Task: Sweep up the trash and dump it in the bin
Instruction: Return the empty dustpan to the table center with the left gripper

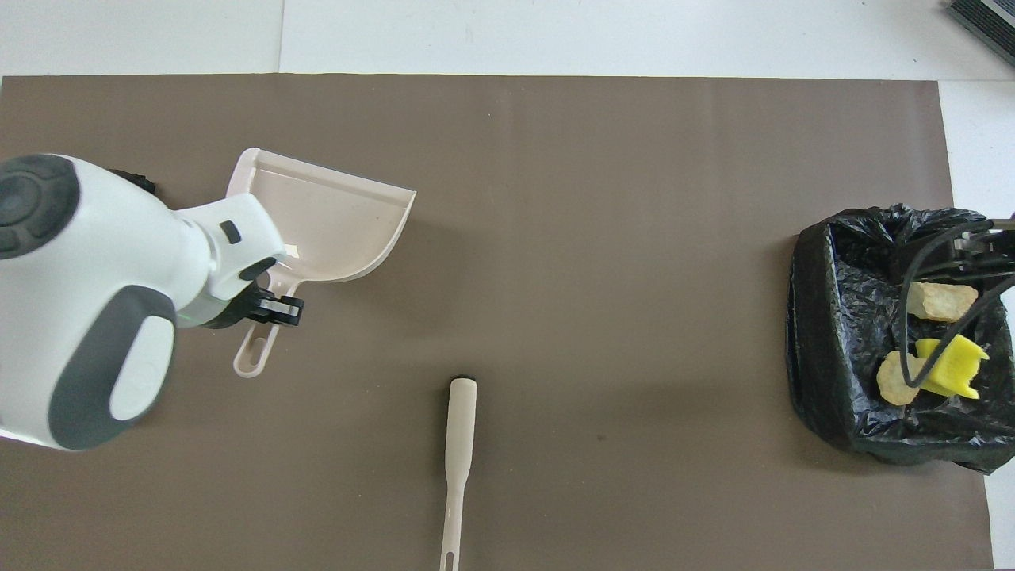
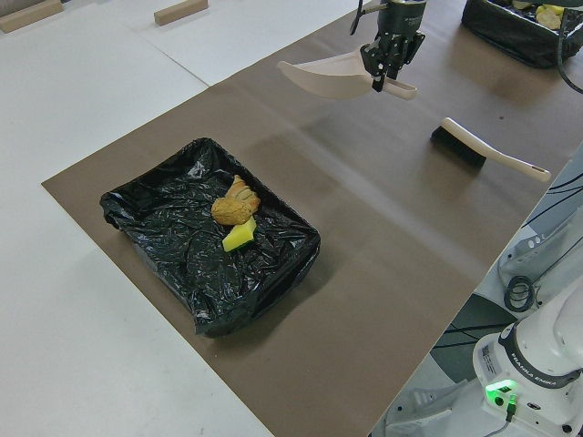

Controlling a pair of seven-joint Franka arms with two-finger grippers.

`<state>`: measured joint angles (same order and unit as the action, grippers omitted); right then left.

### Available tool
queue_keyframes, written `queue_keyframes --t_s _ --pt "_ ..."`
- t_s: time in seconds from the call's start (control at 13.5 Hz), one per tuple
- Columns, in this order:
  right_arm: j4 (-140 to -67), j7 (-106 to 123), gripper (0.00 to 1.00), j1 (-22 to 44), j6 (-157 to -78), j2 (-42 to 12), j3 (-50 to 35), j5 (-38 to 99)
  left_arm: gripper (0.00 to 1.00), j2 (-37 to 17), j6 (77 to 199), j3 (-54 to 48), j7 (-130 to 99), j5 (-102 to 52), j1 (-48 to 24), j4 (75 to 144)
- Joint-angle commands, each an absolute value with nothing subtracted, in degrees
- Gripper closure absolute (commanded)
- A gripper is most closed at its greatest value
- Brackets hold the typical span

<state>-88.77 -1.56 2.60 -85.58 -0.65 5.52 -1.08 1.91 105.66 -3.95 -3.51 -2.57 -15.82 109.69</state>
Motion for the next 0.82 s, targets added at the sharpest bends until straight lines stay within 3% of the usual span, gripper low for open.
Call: queue_keyframes --t_s 0.0,0.22,0.52,0.74 --pt "-89.5 -0.6 0.0 2.0 -85.4 -0.2 5.4 0.1 1.0 1.1 114.8 -2.7 -15.9 -3.5 -25.1 113.4" --pt "-89.5 -0.6 0.0 2.0 -85.4 -0.2 5.4 0.1 1.0 -7.7 123.1 -2.6 -17.2 -3.5 -33.2 111.4" --pt "-89.5 -0.6 0.0 2.0 -85.4 -0.1 5.4 0.1 1.0 -15.4 127.0 -2.7 -19.1 -6.4 -33.9 104.3" --pt "-89.5 -0.6 0.0 2.0 -85.4 -0.2 5.4 0.1 1.0 -18.4 130.0 -2.6 -22.7 -7.4 -36.6 104.1"
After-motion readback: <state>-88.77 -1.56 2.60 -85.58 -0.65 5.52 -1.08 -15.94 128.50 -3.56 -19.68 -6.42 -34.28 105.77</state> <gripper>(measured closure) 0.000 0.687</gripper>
